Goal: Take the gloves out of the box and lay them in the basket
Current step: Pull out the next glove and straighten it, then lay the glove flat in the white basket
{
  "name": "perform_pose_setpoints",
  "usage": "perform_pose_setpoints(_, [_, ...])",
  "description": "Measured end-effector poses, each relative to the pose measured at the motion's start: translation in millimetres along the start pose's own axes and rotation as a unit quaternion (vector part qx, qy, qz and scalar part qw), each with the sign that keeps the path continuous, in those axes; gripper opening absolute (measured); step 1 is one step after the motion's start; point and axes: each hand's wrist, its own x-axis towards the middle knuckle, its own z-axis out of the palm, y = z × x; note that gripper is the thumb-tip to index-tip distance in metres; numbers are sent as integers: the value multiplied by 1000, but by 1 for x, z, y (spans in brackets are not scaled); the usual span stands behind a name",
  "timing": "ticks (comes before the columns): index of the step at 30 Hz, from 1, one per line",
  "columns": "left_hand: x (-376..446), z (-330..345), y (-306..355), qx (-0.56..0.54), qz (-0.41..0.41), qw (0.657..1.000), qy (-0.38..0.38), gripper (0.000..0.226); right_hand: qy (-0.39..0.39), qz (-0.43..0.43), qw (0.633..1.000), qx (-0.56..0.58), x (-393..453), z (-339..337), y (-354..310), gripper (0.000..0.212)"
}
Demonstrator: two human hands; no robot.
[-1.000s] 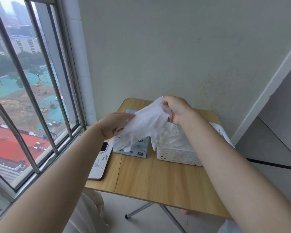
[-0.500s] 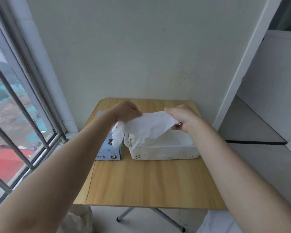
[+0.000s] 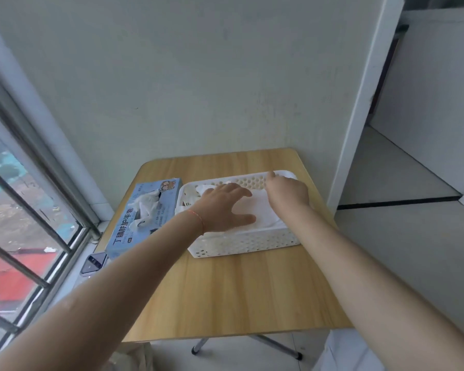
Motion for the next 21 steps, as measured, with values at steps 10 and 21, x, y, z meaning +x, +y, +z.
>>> perform_pose_setpoints(10, [-1, -44, -18, -77, -42, 994, -59, 57, -10, -12, 998, -59, -3, -1, -3, 35])
perform_pose_setpoints(21, [-3, 9, -18, 1, -54, 997, -58, 100, 11, 10, 998, -63, -2, -10, -2, 37])
